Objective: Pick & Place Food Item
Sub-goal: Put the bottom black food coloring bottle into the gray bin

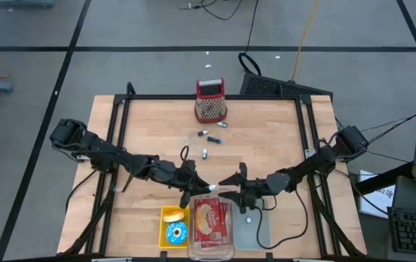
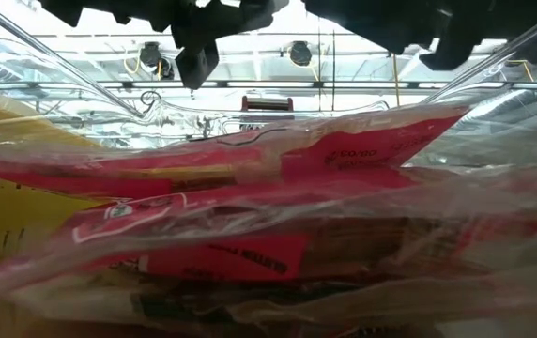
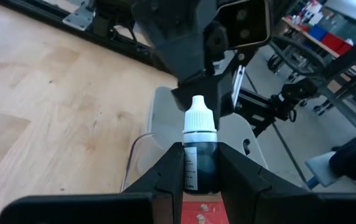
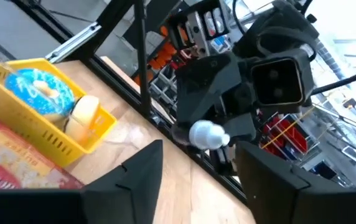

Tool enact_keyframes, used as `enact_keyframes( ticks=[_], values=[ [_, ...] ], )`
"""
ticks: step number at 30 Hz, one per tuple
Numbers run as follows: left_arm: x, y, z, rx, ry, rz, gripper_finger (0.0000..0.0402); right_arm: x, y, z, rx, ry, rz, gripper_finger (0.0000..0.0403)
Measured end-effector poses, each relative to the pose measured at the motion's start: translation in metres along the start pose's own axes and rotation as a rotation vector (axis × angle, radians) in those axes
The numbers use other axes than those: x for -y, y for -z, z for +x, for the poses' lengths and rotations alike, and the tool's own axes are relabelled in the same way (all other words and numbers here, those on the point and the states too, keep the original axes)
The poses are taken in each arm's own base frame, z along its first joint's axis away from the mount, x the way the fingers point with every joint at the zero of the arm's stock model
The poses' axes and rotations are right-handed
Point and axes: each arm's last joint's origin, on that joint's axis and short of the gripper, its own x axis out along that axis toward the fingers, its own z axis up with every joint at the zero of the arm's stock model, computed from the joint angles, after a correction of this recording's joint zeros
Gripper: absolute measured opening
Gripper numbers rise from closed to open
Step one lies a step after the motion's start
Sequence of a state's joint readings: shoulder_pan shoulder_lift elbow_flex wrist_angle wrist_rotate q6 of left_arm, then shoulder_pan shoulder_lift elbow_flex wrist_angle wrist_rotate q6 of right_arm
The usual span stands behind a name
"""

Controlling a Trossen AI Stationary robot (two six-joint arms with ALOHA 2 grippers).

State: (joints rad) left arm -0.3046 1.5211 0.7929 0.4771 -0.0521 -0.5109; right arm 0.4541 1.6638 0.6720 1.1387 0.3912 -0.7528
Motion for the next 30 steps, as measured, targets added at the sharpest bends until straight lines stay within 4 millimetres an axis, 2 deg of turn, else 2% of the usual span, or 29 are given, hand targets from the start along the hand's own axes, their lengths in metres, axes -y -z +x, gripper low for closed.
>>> enact_keyframes(
  ticks=[5,11,16,19,23,30],
  values=[
    [0.000,0.000,0.000,-0.008,0.011,-0.019,0.0079,0.002,-0.001,0.003,-0.005,0.000,-0.005,0.0215],
    [0.000,0.002,0.004,-0.020,0.020,-0.050,0.0079,0.002,0.001,0.003,-0.011,-0.001,0.002,0.0210],
    [0.002,0.002,0.024,-0.061,0.054,-0.046,0.0079,0.001,0.002,0.003,-0.022,-0.016,-0.004,0.0207],
    [0.003,-0.005,0.034,-0.080,0.102,-0.049,0.0079,-0.001,0.002,0.003,-0.022,-0.038,-0.009,0.0206],
    [0.001,-0.012,0.036,-0.109,0.103,-0.055,0.0079,-0.004,0.001,0.002,-0.038,-0.042,-0.018,0.0205],
    [-0.007,-0.012,0.035,-0.144,0.068,-0.079,0.0079,-0.008,-0.004,-0.001,-0.014,-0.051,-0.039,0.0188]
  ],
)
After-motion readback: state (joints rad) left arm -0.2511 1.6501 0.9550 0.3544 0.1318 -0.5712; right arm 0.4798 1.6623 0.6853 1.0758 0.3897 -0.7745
